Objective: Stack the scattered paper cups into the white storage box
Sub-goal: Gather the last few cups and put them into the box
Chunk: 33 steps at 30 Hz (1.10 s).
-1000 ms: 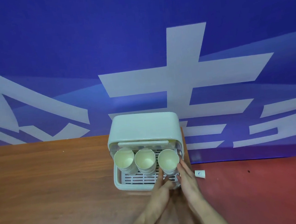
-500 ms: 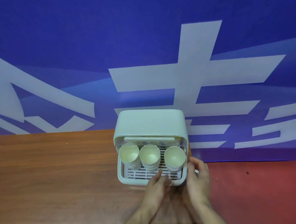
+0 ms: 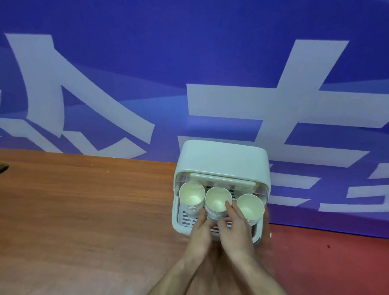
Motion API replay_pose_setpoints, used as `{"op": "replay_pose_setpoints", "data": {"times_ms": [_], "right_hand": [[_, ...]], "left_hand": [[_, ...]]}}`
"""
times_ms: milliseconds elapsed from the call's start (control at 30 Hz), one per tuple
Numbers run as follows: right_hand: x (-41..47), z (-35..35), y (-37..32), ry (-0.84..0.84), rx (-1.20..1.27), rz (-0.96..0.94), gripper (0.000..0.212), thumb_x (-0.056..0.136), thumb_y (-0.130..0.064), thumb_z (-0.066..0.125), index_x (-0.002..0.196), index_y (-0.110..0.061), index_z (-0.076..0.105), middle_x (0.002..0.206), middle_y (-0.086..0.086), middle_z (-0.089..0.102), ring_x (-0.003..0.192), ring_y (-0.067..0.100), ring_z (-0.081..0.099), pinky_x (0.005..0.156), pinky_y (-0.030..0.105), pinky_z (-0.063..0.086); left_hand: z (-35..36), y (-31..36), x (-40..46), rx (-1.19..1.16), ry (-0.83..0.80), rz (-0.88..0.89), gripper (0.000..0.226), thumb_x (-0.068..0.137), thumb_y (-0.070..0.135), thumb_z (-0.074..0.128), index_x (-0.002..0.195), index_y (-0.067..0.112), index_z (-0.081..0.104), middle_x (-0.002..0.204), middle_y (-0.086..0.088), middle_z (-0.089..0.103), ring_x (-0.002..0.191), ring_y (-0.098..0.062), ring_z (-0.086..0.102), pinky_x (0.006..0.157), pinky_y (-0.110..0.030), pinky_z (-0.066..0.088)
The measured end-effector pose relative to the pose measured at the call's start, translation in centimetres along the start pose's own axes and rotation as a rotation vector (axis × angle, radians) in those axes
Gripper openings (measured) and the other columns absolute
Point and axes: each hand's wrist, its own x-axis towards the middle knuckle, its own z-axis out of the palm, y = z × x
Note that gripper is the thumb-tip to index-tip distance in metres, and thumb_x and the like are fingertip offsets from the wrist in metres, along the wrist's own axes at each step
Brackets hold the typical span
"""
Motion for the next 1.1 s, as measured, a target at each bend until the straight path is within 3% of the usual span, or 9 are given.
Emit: {"op": "replay_pose_setpoints", "data": {"times_ms": [67, 133, 300, 433, 533, 667, 833, 900, 1100], "right_hand": [[0.2, 0.1, 0.4, -0.007, -0.005, 0.004, 0.048, 0.089, 0.001, 0.056, 0.136, -0.003, 0.052, 0.146, 0.007, 0.046, 0.110, 0.014, 0.054, 0.086, -0.002, 0.026], [0.4, 0.0, 0.9, -0.025, -0.036, 0.030, 0.053, 0.090, -0.004, 0.057, 0.142, -0.006, 0.047, 0.152, 0.004, 0.039, 0.135, 0.016, 0.042, 0.099, 0.004, 0.019], [0.3, 0.2, 1.4, -0.011, -0.060, 0.030, 0.058, 0.090, -0.009, 0.059, 0.146, -0.008, 0.042, 0.156, 0.003, 0.032, 0.144, 0.013, 0.027, 0.107, 0.007, 0.013], [-0.1, 0.2, 1.2, 0.065, 0.009, -0.051, 0.050, 0.087, -0.005, 0.061, 0.135, -0.015, 0.055, 0.153, -0.008, 0.035, 0.121, 0.016, 0.056, 0.093, 0.016, 0.045], [-1.0, 0.3, 0.5, 0.162, 0.051, -0.175, 0.034, 0.082, -0.004, 0.057, 0.111, -0.021, 0.065, 0.124, -0.011, 0.058, 0.091, 0.008, 0.062, 0.073, 0.021, 0.051], [-2.0, 2.7, -0.4, -0.141, 0.074, -0.026, 0.038, 0.085, -0.005, 0.057, 0.119, -0.020, 0.066, 0.106, -0.014, 0.066, 0.091, 0.001, 0.062, 0.087, 0.027, 0.051], [-1.5, 5.4, -1.3, -0.380, 0.123, 0.191, 0.057, 0.088, -0.011, 0.055, 0.136, -0.041, 0.047, 0.116, -0.017, 0.062, 0.109, 0.004, 0.060, 0.097, 0.021, 0.045], [-1.0, 6.2, -1.0, -0.386, 0.185, 0.265, 0.059, 0.083, -0.016, 0.056, 0.131, -0.049, 0.047, 0.114, -0.018, 0.066, 0.102, 0.002, 0.064, 0.092, 0.027, 0.052], [0.0, 7.1, -0.7, -0.355, 0.296, 0.305, 0.066, 0.079, -0.016, 0.054, 0.129, -0.058, 0.045, 0.101, -0.018, 0.071, 0.086, 0.005, 0.069, 0.079, 0.034, 0.059]], "left_hand": [[0.3, 0.1, 0.2, -0.034, 0.015, -0.029, 0.046, 0.087, -0.008, 0.046, 0.107, 0.027, 0.068, 0.105, 0.009, 0.073, 0.099, -0.004, 0.067, 0.085, -0.023, 0.054], [0.7, 0.2, 0.1, -0.059, -0.006, -0.027, 0.049, 0.087, -0.012, 0.042, 0.105, 0.026, 0.066, 0.096, 0.017, 0.073, 0.088, 0.005, 0.066, 0.076, -0.014, 0.050], [1.0, -0.6, 0.2, -0.138, -0.034, -0.025, 0.048, 0.092, -0.011, 0.038, 0.119, 0.021, 0.062, 0.098, 0.010, 0.075, 0.092, -0.006, 0.069, 0.080, -0.019, 0.054], [0.5, -1.8, 0.5, -0.118, -0.032, -0.010, 0.038, 0.092, -0.004, 0.044, 0.112, 0.017, 0.068, 0.103, 0.000, 0.074, 0.097, -0.016, 0.066, 0.080, -0.024, 0.051], [-1.7, -3.4, 0.9, -0.018, 0.192, -0.014, 0.036, 0.090, -0.002, 0.047, 0.086, 0.023, 0.072, 0.083, 0.008, 0.075, 0.090, -0.017, 0.066, 0.085, -0.034, 0.052], [-5.1, -4.3, 2.0, 0.073, 0.450, 0.052, 0.027, 0.088, 0.013, 0.049, 0.103, 0.023, 0.069, 0.104, 0.000, 0.072, 0.103, -0.020, 0.065, 0.097, -0.049, 0.049], [-6.4, -2.1, 2.8, 0.169, 0.181, 0.048, 0.060, 0.086, 0.012, 0.050, 0.145, 0.026, 0.045, 0.138, 0.016, 0.053, 0.129, -0.007, 0.048, 0.112, -0.035, 0.036], [-6.2, -0.9, 2.6, 0.185, 0.110, 0.039, 0.067, 0.085, 0.005, 0.049, 0.146, 0.031, 0.040, 0.135, 0.022, 0.049, 0.128, -0.006, 0.047, 0.110, -0.029, 0.036], [-6.3, -0.6, 2.7, 0.158, 0.061, 0.006, 0.065, 0.067, 0.027, 0.052, 0.124, 0.058, 0.050, 0.126, 0.022, 0.062, 0.124, -0.018, 0.056, 0.105, -0.049, 0.044]]}}
